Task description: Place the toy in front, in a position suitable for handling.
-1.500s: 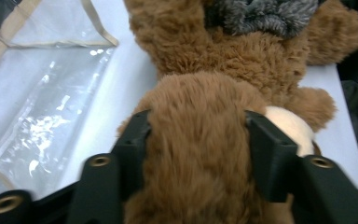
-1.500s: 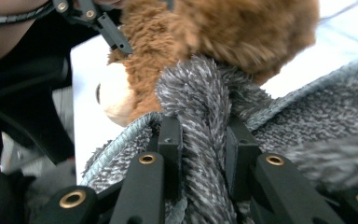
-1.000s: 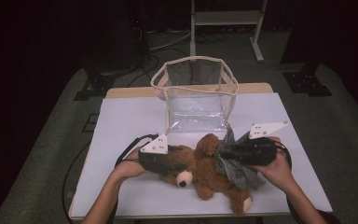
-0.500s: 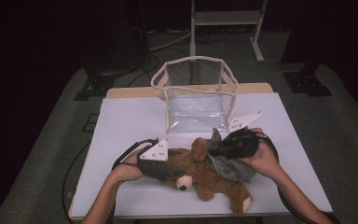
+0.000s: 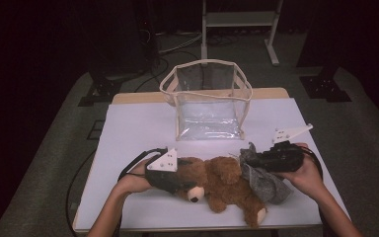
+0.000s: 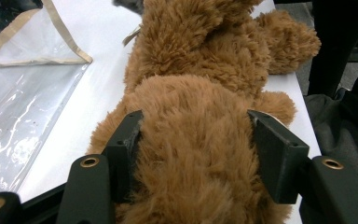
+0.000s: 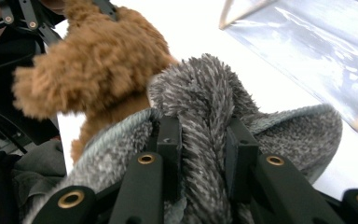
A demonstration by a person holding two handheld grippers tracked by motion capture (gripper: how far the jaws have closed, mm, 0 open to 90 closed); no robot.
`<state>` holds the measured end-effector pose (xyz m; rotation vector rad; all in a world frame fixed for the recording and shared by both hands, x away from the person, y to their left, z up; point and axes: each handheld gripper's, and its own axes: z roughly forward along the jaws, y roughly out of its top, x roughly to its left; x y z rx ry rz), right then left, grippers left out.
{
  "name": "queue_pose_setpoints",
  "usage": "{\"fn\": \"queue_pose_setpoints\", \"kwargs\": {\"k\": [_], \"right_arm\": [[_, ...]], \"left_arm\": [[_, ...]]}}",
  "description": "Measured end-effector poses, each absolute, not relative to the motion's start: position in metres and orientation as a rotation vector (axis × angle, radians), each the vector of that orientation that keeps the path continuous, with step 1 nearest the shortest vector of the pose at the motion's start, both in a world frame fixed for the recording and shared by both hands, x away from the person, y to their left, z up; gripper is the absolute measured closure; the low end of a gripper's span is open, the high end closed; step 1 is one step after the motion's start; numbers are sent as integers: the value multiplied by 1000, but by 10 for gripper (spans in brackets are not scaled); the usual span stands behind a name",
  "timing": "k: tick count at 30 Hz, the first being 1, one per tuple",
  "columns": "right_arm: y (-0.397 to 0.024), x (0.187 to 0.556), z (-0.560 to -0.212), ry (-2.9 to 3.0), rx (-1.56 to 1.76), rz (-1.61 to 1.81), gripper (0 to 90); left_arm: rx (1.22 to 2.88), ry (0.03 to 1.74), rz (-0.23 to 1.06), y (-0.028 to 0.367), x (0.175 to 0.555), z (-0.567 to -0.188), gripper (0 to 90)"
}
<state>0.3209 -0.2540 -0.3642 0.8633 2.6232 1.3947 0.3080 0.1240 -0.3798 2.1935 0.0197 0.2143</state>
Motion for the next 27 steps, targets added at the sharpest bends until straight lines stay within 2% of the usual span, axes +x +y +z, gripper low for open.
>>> {"fn": "queue_pose_setpoints", "kwargs": {"k": [8, 13, 20, 27], "right_arm": [[-290, 312, -345, 2543, 927, 1396, 710], [-296, 308, -327, 2514, 898, 1432, 710], [-263, 316, -312, 2570, 760, 1468, 710], [-196, 333, -290, 2680, 542, 1484, 708]], "left_arm": [[2192, 14, 205, 126, 309, -380, 400], [2196, 10, 210, 125, 309, -380, 394], [2181, 19, 197, 126, 310, -381, 394], [2174, 15, 200, 126, 310, -382, 391]]}}
